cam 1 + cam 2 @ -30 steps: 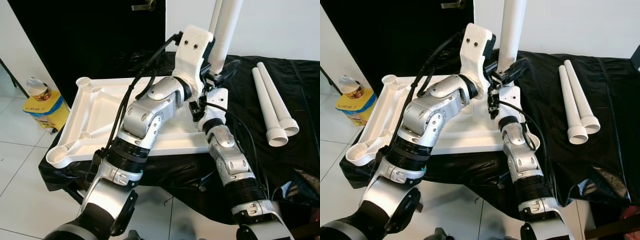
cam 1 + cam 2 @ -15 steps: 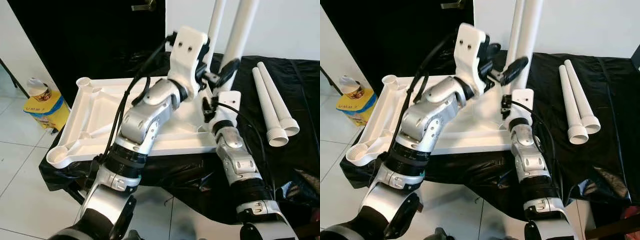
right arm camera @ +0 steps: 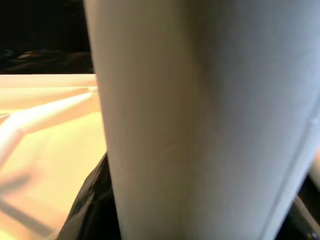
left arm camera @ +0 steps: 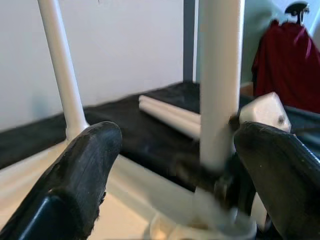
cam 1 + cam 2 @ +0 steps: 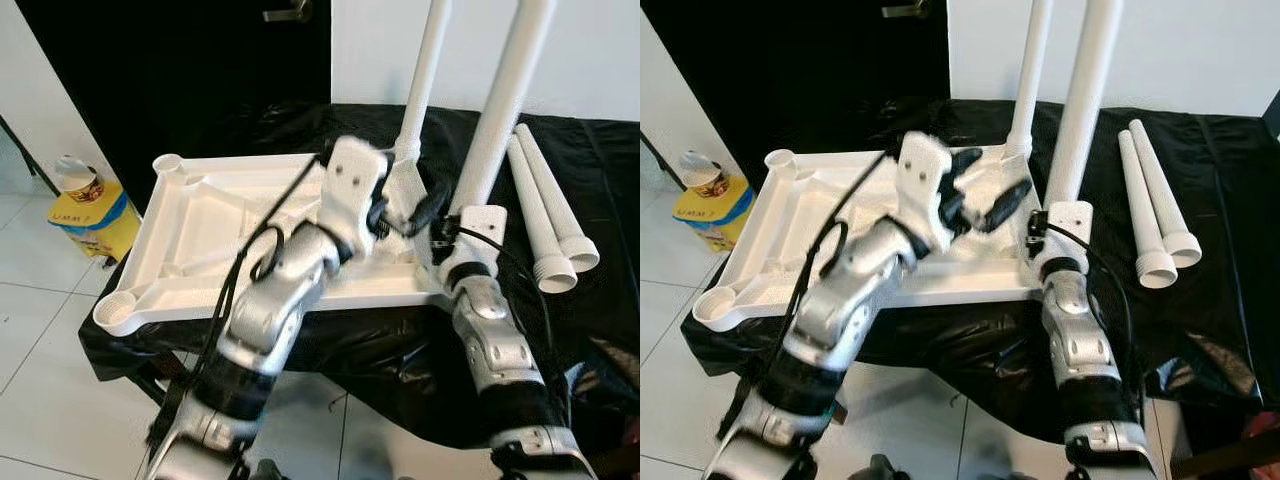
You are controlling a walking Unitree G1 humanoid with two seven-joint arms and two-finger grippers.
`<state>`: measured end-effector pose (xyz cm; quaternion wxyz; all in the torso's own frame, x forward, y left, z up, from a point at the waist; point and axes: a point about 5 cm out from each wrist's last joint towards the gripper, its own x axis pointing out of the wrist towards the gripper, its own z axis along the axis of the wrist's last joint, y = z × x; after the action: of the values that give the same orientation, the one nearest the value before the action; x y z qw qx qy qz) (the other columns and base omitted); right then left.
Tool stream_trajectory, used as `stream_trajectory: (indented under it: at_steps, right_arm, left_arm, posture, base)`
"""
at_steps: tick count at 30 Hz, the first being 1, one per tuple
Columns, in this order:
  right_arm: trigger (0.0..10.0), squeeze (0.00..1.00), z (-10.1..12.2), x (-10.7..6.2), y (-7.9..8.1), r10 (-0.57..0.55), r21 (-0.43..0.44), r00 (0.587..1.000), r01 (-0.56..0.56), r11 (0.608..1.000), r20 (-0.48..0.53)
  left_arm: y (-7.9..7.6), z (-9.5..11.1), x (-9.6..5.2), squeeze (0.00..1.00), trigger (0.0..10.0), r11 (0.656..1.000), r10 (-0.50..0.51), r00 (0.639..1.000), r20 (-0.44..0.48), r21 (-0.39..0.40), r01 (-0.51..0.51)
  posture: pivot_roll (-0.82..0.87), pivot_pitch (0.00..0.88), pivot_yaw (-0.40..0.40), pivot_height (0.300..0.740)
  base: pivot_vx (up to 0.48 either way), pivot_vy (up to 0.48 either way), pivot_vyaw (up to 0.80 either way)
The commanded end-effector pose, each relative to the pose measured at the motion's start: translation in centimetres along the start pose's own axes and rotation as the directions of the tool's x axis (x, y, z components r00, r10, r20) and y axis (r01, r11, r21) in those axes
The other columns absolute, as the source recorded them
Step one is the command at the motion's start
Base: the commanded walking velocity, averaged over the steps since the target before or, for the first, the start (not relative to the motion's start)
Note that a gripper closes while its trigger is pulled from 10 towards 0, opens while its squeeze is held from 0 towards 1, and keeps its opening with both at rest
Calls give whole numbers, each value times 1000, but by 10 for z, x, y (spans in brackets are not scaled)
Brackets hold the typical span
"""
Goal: Building children table
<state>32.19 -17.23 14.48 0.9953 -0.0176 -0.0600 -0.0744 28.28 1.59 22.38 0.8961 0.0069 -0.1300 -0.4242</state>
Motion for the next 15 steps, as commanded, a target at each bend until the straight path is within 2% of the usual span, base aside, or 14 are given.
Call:
stream_trajectory:
  at_steps: [1,3,5,8,15]
  right_arm:
    - [10000,0,-7,-5,-2,-8,-1,1000,8,1000,-23]
    - [10000,0,-11,-10,-9,-28,-9,999,27,1000,-31]
    - [10000,0,-11,-10,-9,-28,-9,999,27,1000,-31]
    - [10000,0,-16,-16,-16,-48,-17,998,47,999,-42]
    - [10000,0,-21,-24,-14,-6,-32,999,4,999,-46]
  left_arm:
    - [-4,3,0,0,10000,999,-38,999,20,26,38]
    - [-7,-8,-7,0,10000,999,-48,999,-19,24,49]
    - [-7,-8,-7,0,10000,999,-48,999,-19,24,49]
    - [-8,-19,-16,0,10000,999,-50,996,-68,3,50]
    - [-11,-28,-23,0,10000,997,-70,991,-115,-19,68]
  posture:
    - [-16,17,19,740]
    - [-19,20,22,740]
    - [-19,20,22,740]
    - [-21,24,24,740]
    - [-19,26,26,740]
  base:
    - [0,0,0]
    - [0,0,0]
    - [0,0,0]
    - [0,0,0]
    - [0,0,0]
